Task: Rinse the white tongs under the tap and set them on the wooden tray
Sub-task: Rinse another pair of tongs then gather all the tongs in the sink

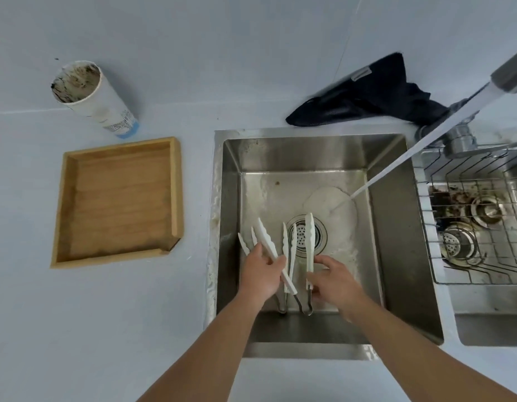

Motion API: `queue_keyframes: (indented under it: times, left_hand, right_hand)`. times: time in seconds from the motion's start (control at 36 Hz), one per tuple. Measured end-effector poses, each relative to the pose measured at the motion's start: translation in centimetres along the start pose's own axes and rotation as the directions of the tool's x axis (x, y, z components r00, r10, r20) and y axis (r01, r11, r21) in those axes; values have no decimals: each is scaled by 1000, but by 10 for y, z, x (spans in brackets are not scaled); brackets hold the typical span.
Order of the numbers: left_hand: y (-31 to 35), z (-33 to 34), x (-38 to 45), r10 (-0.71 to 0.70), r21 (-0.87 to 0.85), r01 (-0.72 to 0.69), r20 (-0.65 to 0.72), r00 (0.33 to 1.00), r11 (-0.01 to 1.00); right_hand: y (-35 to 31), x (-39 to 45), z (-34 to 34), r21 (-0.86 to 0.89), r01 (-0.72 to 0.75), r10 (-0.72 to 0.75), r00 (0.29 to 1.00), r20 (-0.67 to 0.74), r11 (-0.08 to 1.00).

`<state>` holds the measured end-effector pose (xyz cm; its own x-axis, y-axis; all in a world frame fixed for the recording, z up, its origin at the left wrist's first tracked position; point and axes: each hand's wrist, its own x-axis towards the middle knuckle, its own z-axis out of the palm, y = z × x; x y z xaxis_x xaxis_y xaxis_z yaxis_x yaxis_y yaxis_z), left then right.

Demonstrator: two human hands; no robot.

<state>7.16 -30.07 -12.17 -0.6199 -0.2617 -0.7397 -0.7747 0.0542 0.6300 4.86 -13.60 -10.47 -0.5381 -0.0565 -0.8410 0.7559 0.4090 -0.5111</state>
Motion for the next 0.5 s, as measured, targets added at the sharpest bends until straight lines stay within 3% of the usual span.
queue_keyframes:
  times: [0.11,0.5]
  left_hand:
    - [-9,-4,7,-8,51,8,-1,1000,999]
    - [-42,-15,15,-281,115,288,-71,957,951]
  right_hand:
    - [3,9,8,-28,-13,12,1000,-25,1000]
    - [15,43,36,-85,-57,53,997,-58,995]
